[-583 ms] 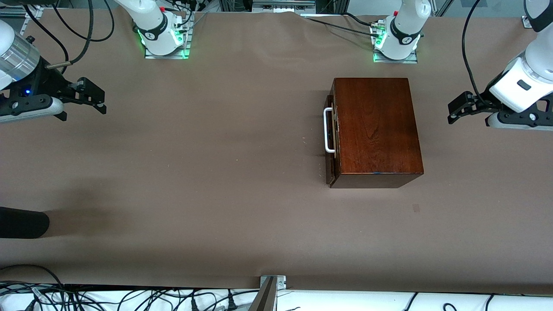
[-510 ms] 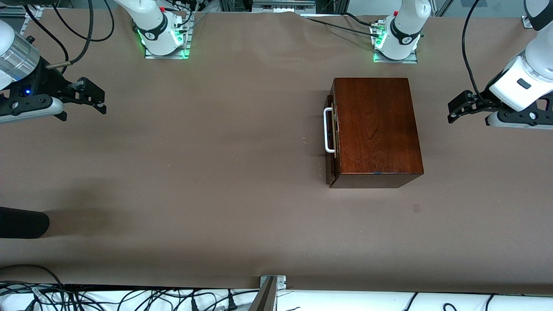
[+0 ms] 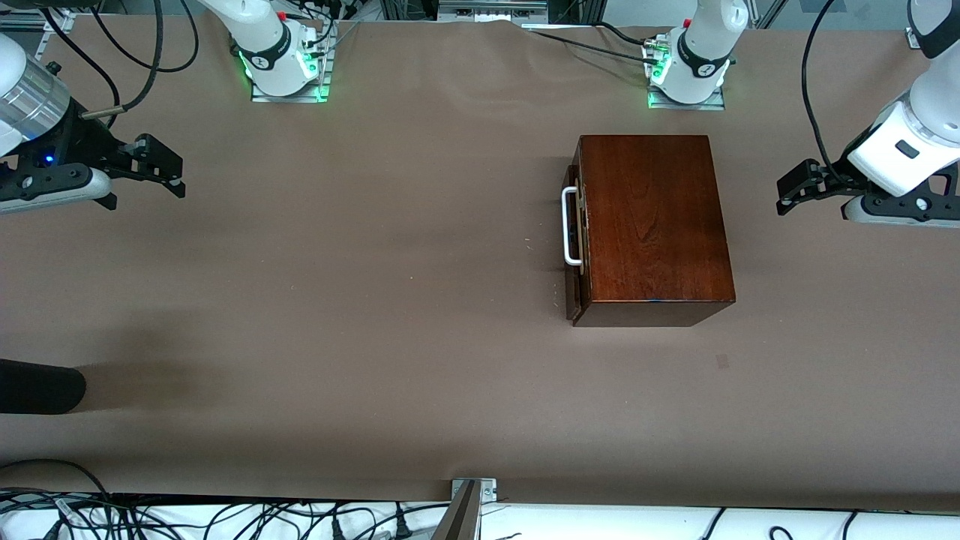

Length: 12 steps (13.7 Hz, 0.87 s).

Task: Open drawer, take yellow block, close drawer
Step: 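Move the left gripper to the white drawer handle of the wooden box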

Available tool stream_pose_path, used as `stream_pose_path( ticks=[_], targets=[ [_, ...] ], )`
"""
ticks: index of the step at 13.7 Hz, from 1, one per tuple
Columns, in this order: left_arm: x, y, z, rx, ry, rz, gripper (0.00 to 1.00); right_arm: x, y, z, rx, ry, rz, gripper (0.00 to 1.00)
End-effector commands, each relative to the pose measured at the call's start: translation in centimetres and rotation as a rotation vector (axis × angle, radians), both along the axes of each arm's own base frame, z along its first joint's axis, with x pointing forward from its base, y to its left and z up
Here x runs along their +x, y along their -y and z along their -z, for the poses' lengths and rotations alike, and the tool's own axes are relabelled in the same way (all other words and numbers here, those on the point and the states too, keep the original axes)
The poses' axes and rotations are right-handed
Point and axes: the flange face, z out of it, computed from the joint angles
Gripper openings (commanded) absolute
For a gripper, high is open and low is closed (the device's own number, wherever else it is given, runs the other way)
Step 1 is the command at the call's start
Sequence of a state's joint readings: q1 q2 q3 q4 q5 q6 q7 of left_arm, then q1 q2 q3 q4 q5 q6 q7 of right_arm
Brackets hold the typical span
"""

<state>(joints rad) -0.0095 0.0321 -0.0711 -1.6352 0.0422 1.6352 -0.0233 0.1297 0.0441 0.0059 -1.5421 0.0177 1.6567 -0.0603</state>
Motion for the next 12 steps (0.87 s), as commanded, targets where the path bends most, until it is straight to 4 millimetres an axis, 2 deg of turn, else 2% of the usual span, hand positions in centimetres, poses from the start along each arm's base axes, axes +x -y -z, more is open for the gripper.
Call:
stream_pose_path(
  ticks=[1,5,7,8,9,10,12],
  targets=[
    [0.1,1.1,1.2,-0.010,-0.076,0.036,1.00,-0.3,-0.1,-0.7,0.021,0.002,-0.002,1.00],
    [-1.0,3.6,1.7,-0.166,-0.165,0.027,1.00,-0.3,-0.3,-0.7,0.021,-0.001,-0.005,1.00],
    [-1.2,8.8,2.6,-0.111,-0.177,0.121,1.00,-0.4,-0.2,-0.7,0.021,-0.001,-0.004,1.00],
    [-0.7,11.8,4.0,-0.070,-0.189,0.151,1.00,-0.4,-0.2,-0.7,0.021,-0.001,-0.004,1.00],
    [-0.4,15.4,4.4,-0.053,-0.185,0.144,1.00,-0.4,-0.2,-0.7,0.021,-0.001,-0.004,1.00],
    [0.3,17.9,4.7,-0.051,-0.179,0.102,1.00,-0.4,-0.3,-0.8,0.021,0.000,-0.005,1.00],
    [-0.3,23.6,7.0,-0.029,-0.201,0.040,1.00,-0.5,-0.5,-0.8,0.021,-0.003,-0.008,1.00]
  ],
)
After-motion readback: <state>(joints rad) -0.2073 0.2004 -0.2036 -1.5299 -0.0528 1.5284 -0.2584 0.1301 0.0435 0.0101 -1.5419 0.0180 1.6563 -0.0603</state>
